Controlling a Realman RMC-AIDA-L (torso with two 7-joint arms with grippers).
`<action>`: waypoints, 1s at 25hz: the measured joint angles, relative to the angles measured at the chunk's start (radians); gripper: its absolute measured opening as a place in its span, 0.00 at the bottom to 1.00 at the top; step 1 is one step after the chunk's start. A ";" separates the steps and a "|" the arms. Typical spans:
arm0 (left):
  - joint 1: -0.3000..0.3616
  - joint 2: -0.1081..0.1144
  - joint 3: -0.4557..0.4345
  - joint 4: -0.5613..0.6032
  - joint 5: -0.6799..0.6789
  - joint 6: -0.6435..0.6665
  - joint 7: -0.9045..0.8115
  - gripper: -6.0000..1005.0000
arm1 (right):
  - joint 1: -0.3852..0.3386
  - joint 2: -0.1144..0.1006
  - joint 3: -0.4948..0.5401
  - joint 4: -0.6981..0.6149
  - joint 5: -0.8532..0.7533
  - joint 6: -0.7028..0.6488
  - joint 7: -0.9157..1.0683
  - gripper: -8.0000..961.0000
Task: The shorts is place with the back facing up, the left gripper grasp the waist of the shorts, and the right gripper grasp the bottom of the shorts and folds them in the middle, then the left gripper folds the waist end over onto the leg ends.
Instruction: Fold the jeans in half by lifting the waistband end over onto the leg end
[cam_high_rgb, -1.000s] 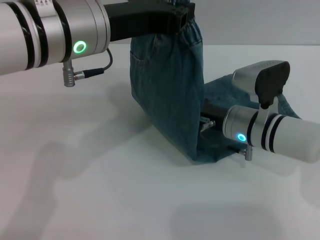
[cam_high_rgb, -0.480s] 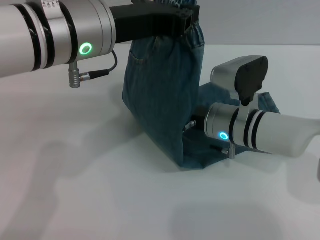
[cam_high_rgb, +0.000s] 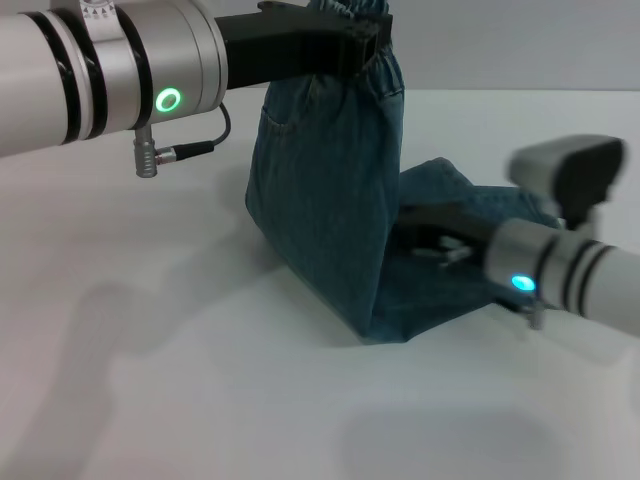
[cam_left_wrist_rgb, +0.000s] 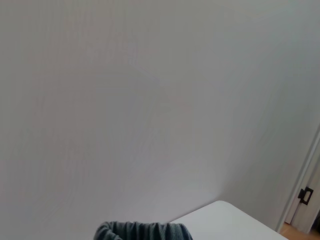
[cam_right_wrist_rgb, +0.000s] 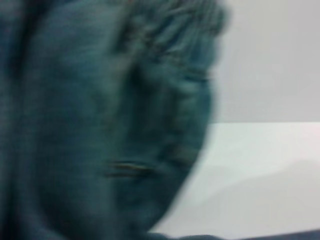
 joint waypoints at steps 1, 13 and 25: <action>-0.001 0.000 0.000 0.001 0.000 0.000 0.001 0.06 | -0.018 -0.004 0.027 0.002 0.000 0.003 -0.019 0.01; -0.009 -0.001 0.074 0.051 -0.085 0.047 0.066 0.06 | -0.260 -0.012 0.350 0.132 -0.081 -0.016 -0.210 0.01; -0.033 -0.001 0.183 0.093 -0.095 0.144 0.069 0.06 | -0.343 0.000 0.397 0.193 -0.134 -0.036 -0.197 0.01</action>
